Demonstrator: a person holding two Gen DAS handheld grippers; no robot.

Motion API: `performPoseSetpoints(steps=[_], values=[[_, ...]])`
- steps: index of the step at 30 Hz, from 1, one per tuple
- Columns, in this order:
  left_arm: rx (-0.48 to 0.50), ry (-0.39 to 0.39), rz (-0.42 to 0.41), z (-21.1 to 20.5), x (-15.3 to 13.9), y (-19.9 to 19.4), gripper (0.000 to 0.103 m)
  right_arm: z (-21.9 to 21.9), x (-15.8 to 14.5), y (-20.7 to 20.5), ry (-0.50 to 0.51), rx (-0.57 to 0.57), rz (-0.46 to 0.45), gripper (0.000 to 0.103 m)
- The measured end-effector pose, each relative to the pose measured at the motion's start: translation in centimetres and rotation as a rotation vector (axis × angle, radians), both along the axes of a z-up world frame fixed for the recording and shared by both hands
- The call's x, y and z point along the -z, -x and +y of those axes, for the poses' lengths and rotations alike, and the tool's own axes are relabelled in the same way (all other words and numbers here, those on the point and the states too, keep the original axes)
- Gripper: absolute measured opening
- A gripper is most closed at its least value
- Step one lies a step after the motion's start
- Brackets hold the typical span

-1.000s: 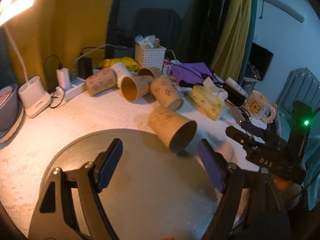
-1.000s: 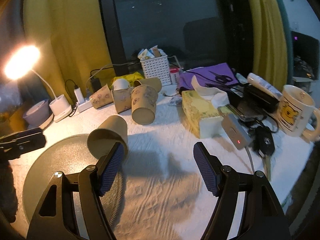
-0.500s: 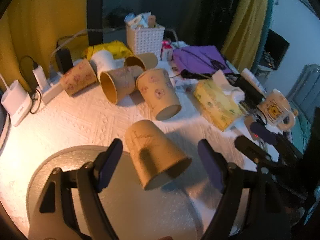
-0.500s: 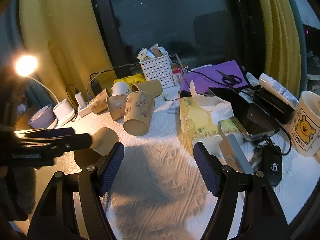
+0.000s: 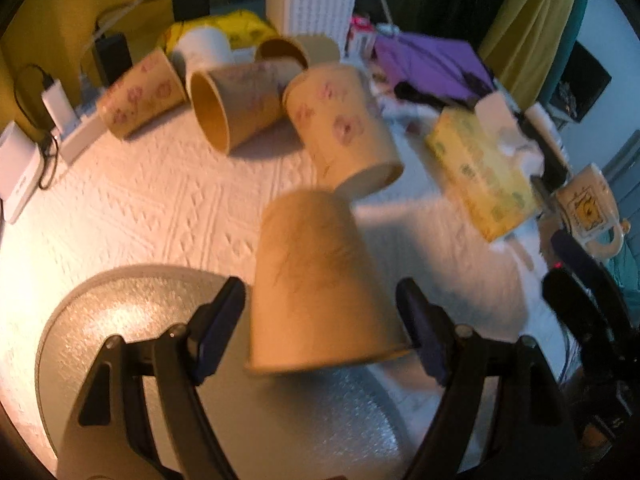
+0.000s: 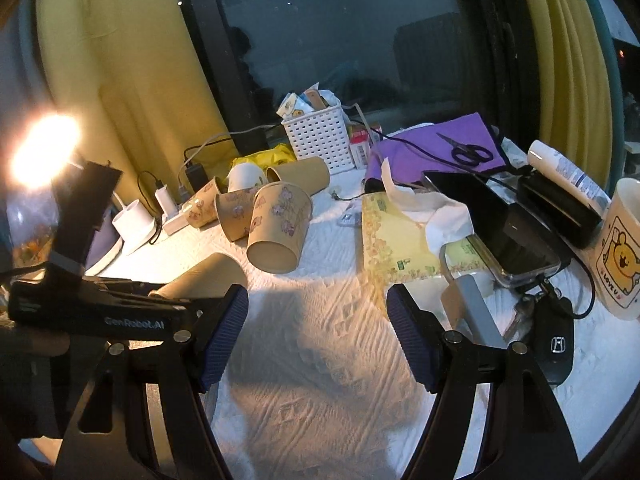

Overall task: Flip cup upright
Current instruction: 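Close the right gripper on the cup's side and lift it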

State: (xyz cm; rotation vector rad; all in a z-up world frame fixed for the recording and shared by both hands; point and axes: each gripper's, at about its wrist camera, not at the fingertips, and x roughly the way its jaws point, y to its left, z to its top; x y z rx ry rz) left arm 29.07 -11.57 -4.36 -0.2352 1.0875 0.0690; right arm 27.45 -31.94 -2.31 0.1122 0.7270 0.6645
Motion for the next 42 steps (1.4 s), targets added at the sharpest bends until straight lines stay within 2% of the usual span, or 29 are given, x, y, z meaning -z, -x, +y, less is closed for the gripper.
performPoseSetpoints(steps=[4,6,11,16,23,32,42], values=[[0.023,-0.009,0.041,0.5,0.7,0.2,0.078,0.0,0.4,0.6,-0.007,-0.001,0.020,0.075],[0.043,-0.028,0.031,0.5,0.5,0.5,0.072,0.1,0.5,1.0,-0.006,0.001,0.026,0.075],[0.111,-0.060,-0.011,0.0,-0.4,1.4,0.071,0.4,-0.1,2.2,0.002,0.010,0.012,0.075],[0.162,-0.047,-0.042,-0.1,-1.0,3.2,0.070,0.9,-0.9,3.7,0.020,0.017,-0.007,0.075],[0.245,-0.053,-0.090,0.4,-2.0,7.4,0.070,2.7,-1.6,7.2,0.067,0.011,-0.030,0.075],[0.329,-0.098,-0.144,3.3,-1.9,15.7,0.070,5.9,-2.0,12.8,0.107,0.001,-0.047,0.075],[0.458,-0.133,-0.171,3.8,-0.6,20.1,0.071,7.4,-1.1,17.5,0.115,-0.003,-0.043,0.075]])
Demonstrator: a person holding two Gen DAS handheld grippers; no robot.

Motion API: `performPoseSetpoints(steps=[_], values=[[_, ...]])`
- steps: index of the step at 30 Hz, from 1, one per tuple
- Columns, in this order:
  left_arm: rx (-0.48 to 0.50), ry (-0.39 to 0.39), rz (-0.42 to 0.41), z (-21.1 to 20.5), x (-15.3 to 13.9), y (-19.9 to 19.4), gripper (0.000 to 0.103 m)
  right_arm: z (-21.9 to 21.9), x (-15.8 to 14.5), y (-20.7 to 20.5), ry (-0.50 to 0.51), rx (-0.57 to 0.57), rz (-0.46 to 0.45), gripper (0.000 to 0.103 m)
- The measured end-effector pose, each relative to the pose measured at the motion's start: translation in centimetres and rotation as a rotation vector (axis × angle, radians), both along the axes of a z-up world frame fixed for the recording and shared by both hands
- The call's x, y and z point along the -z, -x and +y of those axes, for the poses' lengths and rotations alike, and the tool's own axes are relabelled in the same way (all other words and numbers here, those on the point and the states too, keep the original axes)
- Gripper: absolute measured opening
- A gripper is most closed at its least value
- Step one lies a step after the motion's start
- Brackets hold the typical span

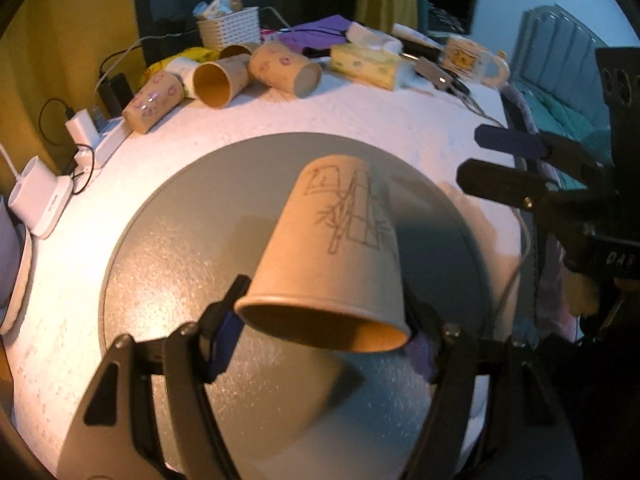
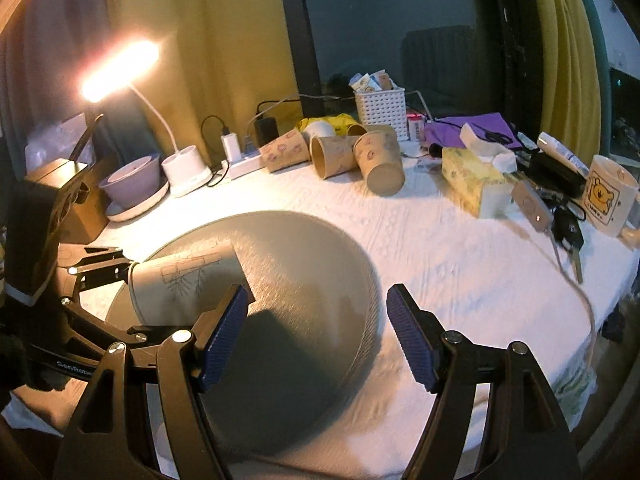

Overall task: Flip cup upright
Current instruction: 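Close the right gripper on the cup's side and lift it, then rotate the right gripper to turn the held cup rim-up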

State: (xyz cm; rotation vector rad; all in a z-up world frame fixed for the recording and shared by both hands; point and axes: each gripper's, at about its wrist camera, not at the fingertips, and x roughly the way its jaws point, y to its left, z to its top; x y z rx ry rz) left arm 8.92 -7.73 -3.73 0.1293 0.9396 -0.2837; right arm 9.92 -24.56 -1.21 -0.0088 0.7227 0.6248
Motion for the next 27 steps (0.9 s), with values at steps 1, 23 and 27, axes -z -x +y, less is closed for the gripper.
performPoseSetpoints(steps=[1,23,27], values=[[0.007,-0.001,-0.004,0.0,0.1,0.1,0.071,0.1,0.2,0.2,0.005,-0.003,0.003,0.075],[0.013,0.078,-0.074,1.3,-0.3,2.0,0.079,2.7,0.8,0.5,0.076,-0.170,0.003,0.075],[0.005,0.112,-0.114,1.9,-1.2,3.5,0.079,4.4,0.4,1.0,0.148,-0.332,-0.033,0.075]])
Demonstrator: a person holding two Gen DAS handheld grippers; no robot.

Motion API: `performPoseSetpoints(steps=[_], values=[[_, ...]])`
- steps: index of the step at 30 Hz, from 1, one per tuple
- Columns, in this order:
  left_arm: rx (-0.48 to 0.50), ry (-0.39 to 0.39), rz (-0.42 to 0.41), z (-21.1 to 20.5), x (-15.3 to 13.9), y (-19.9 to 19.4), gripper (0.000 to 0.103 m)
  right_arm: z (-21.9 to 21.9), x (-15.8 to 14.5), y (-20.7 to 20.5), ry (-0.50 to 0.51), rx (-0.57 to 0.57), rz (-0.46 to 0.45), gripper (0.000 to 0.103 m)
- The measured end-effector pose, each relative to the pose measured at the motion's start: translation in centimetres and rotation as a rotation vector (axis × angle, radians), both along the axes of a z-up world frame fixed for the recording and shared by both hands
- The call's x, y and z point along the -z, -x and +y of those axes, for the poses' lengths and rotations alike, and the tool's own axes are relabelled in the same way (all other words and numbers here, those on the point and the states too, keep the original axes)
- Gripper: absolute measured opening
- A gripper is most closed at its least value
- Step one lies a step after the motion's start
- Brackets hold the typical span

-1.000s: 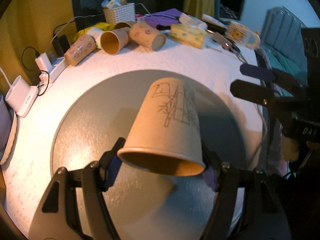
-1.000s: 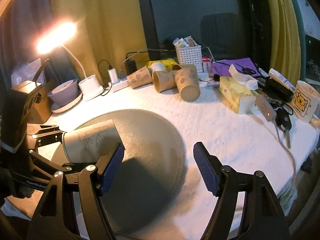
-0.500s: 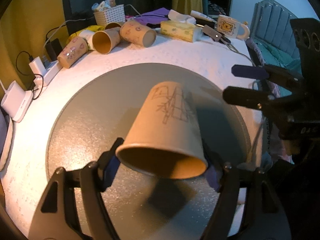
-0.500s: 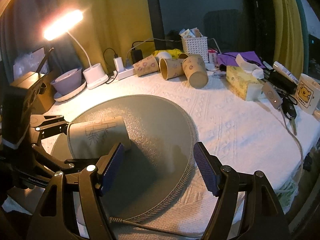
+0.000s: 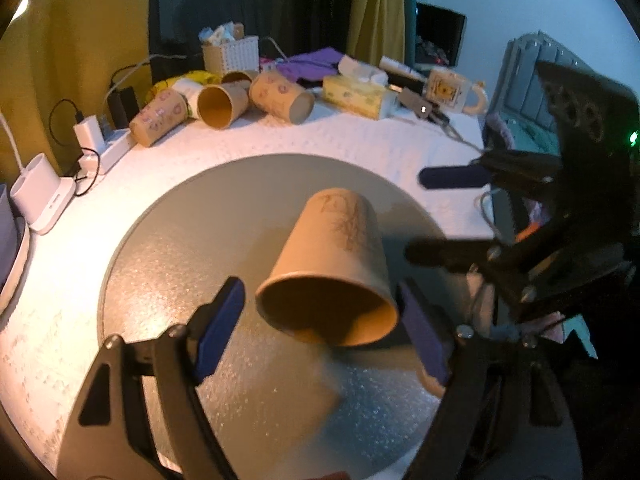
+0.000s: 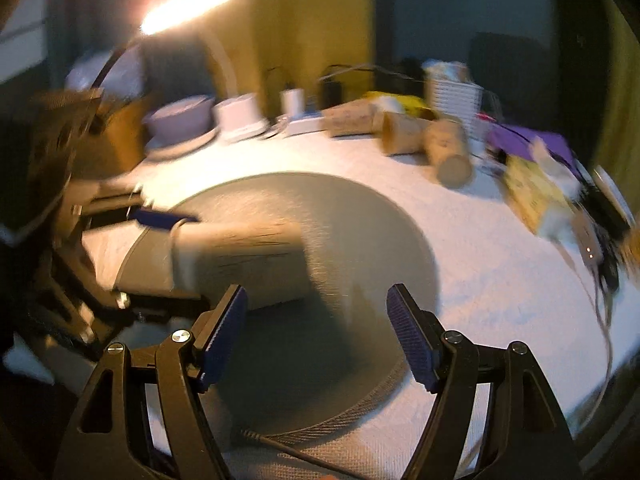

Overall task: Flip cup upright
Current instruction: 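Rotate the right gripper to turn the held cup rim-up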

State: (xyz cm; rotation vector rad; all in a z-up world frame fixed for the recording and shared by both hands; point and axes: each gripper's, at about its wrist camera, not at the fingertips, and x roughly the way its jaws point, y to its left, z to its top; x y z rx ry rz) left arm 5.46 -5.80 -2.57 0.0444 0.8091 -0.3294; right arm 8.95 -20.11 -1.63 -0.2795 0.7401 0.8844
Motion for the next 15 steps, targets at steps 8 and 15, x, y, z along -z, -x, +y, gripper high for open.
performPoseSetpoints(steps=[8,15], values=[[-0.074,0.041,-0.093,3.1,-1.2,2.1,0.079,3.9,-1.6,1.3,0.210,-0.323,-0.209,0.081],[-0.163,0.039,-0.109,6.8,-0.4,2.9,0.079,7.1,-0.2,1.8,0.418,-0.544,-0.295,0.082]])
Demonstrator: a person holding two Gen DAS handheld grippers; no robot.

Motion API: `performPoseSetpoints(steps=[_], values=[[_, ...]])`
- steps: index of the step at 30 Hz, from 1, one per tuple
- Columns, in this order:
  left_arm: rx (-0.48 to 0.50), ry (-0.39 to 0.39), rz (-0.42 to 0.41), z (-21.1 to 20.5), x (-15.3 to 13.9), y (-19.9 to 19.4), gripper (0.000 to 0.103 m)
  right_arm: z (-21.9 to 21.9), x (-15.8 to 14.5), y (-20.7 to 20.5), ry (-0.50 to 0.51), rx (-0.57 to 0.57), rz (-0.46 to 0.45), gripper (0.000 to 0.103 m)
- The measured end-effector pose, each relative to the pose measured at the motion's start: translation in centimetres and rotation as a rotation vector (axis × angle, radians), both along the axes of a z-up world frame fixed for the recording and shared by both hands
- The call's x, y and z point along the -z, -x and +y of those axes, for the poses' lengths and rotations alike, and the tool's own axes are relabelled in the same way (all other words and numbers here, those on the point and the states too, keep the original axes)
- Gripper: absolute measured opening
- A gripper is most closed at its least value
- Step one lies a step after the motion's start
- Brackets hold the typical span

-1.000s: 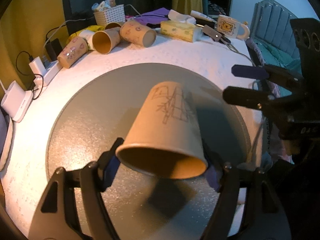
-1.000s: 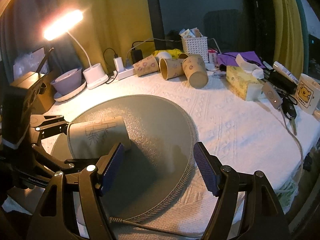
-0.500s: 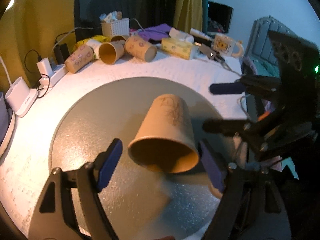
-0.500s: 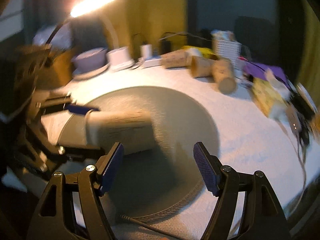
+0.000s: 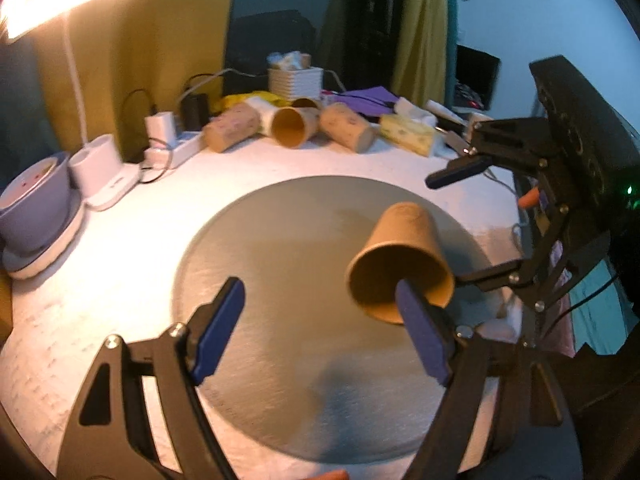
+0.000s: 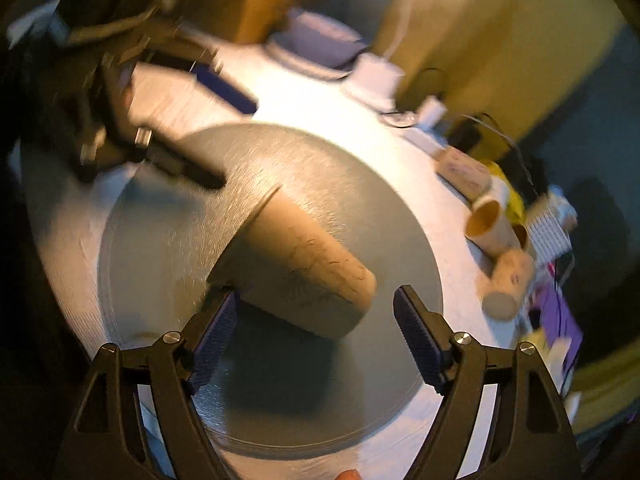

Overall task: Flip cup upright
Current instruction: 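Rotate the right gripper to turn the held cup rim-up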

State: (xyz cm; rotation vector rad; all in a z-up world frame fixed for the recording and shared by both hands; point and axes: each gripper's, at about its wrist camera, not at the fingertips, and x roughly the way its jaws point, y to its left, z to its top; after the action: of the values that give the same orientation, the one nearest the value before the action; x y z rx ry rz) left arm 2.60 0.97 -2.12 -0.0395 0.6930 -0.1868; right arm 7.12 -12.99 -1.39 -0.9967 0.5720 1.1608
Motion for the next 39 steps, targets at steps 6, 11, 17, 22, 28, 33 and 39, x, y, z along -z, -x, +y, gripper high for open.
performPoseSetpoints(steps=[6,11,17,22,28,33,39], values=[[-0.057,0.029,0.004,2.3,0.4,0.2,0.079,3.3,1.0,0.3,0.131,-0.134,-0.067,0.082],[-0.099,0.053,0.014,3.6,0.5,0.3,0.079,5.8,1.7,1.0,0.234,-0.228,-0.095,0.082],[-0.124,0.062,0.053,4.2,1.3,0.2,0.079,7.8,3.1,1.1,0.334,-0.290,-0.127,0.081],[-0.145,0.061,0.087,4.5,1.9,-0.2,0.079,9.0,3.7,0.8,0.377,-0.300,-0.109,0.081],[-0.186,0.079,0.121,5.3,2.4,-0.6,0.079,10.1,4.0,0.1,0.410,-0.302,-0.097,0.081],[-0.196,0.082,0.133,5.4,2.6,-0.5,0.079,10.6,4.2,-0.2,0.419,-0.303,-0.070,0.079],[-0.195,0.079,0.134,5.5,2.6,-0.6,0.079,10.5,4.1,-0.3,0.410,-0.295,-0.055,0.077]])
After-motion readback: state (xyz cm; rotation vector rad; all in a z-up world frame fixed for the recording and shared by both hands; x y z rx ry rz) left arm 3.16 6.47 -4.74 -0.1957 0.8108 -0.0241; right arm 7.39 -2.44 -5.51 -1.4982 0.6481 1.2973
